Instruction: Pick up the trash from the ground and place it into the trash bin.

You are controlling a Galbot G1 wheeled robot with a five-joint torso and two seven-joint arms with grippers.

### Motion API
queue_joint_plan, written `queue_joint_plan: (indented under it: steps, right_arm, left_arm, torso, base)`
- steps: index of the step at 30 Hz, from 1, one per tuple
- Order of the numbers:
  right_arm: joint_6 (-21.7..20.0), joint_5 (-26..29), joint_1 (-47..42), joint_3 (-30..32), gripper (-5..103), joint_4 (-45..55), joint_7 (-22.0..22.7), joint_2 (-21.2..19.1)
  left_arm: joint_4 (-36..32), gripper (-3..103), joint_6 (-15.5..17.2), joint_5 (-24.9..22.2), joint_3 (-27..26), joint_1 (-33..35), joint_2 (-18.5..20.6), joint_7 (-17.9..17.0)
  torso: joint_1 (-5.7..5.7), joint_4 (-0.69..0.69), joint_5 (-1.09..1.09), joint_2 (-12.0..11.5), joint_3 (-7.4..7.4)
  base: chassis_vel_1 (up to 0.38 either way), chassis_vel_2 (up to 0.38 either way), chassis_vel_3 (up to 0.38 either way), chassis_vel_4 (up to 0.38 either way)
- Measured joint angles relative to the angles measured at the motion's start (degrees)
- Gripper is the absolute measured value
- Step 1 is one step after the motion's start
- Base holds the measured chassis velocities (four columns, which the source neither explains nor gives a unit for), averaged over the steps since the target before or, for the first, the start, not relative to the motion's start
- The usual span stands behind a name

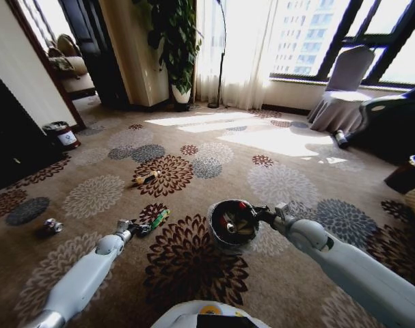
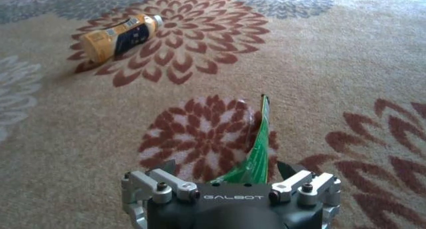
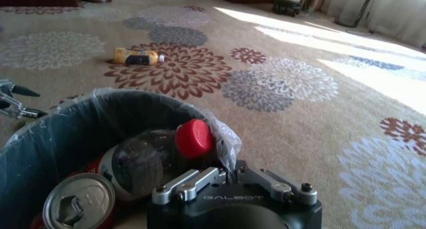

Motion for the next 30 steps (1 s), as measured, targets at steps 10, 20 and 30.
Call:
queue_joint_plan:
  steps: [10, 20, 30]
  right_arm:
    - [0.7, 1.0, -0.8, 1.6, 3, -0.5, 0.0, -1.0]
    - [1.4, 0.9, -0.1, 1.3, 3, -2.3, 0.0, -1.0]
    - [1.8, 0.8, 1.1, -0.5, 3, -2.9, 0.0, -0.1]
  left_arm:
    - [10.6, 103, -2.5, 2.1, 5.3, -6.6, -4.7, 1.3]
    - [15.4, 73, -5.3, 2.9, 5.7, -8.2, -4.6, 4.3]
    - [15.4, 30, -5.3, 1.0, 5.7, -8.3, -4.6, 5.8]
  torso:
    - [0.0, 0.0, 0.01, 0.0, 0.0]
    - [0.0, 0.01, 0.01, 0.0, 0.0]
    - [0.0, 0.01, 0.0, 0.0, 0.0]
  base:
    - [0.0, 0.0, 0.0, 0.0]
    - [0.0, 0.0, 0.0, 0.0]
    - [0.0, 0.0, 0.0, 0.0]
